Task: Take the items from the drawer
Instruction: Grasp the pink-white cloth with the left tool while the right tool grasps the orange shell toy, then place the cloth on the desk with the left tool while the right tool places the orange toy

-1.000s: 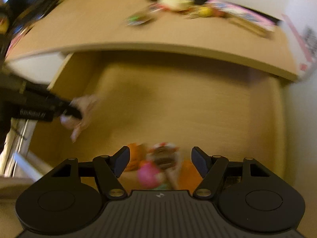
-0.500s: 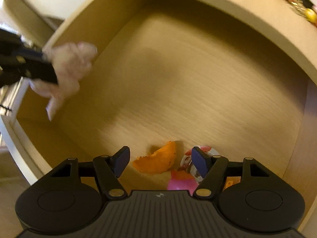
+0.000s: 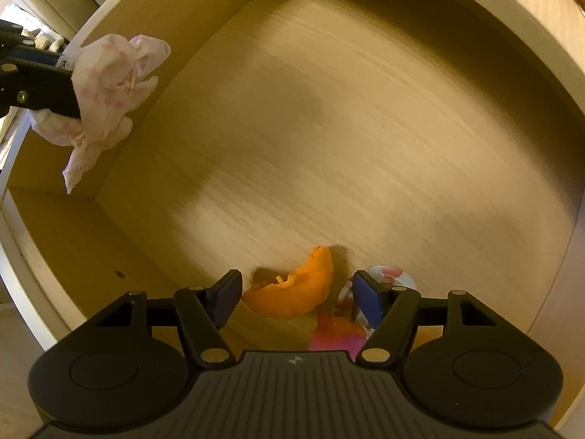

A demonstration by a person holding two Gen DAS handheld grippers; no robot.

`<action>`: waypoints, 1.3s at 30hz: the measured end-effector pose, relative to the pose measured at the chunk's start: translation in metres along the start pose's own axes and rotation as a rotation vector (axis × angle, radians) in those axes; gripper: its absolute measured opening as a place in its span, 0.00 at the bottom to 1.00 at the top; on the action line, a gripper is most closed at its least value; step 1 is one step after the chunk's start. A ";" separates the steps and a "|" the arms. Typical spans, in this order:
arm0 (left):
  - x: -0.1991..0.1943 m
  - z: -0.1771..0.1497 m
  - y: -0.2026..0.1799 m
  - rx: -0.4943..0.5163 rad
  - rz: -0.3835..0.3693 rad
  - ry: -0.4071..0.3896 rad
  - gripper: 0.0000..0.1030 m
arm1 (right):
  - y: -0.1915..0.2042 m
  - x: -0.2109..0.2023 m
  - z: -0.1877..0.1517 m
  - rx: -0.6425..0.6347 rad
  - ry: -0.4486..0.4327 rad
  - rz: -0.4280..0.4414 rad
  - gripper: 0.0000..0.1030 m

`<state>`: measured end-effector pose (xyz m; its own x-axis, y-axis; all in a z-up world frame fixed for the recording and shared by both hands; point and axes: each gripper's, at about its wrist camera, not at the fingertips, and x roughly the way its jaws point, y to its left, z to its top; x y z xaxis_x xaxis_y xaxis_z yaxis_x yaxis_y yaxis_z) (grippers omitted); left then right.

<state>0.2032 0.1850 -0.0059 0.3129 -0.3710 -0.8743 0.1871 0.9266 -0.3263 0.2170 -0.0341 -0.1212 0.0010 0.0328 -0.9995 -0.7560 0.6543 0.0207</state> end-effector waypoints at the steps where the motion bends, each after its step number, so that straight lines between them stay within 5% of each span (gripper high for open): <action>1: 0.000 0.000 0.000 -0.001 0.001 0.002 0.12 | 0.000 0.000 -0.001 0.013 0.001 0.001 0.63; 4: 0.001 0.000 0.000 -0.006 0.001 0.008 0.12 | 0.000 0.002 -0.003 0.007 0.007 0.003 0.50; 11: 0.005 0.002 0.003 0.003 -0.002 0.019 0.13 | 0.002 -0.009 -0.010 0.028 -0.039 0.005 0.49; 18: 0.000 0.007 -0.009 0.082 -0.049 0.022 0.12 | -0.009 -0.064 -0.031 0.169 -0.190 0.018 0.49; 24: -0.050 0.057 -0.030 0.149 -0.096 -0.177 0.12 | -0.038 -0.155 -0.060 0.342 -0.444 -0.057 0.49; 28: -0.066 0.110 -0.047 0.184 -0.104 -0.327 0.13 | -0.088 -0.217 -0.045 0.452 -0.618 -0.145 0.49; 31: -0.046 0.147 -0.053 0.207 -0.055 -0.382 0.13 | -0.095 -0.232 -0.050 0.515 -0.708 -0.219 0.49; 36: 0.025 0.178 -0.043 0.157 0.073 -0.389 0.15 | -0.130 -0.212 -0.027 0.588 -0.717 -0.243 0.49; 39: 0.046 0.177 -0.039 0.168 0.101 -0.366 0.28 | -0.134 -0.194 -0.021 0.580 -0.689 -0.238 0.49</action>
<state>0.3751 0.1214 0.0301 0.6423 -0.3042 -0.7035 0.2785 0.9478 -0.1556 0.3045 -0.1445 0.0692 0.6424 0.1693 -0.7474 -0.2413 0.9704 0.0123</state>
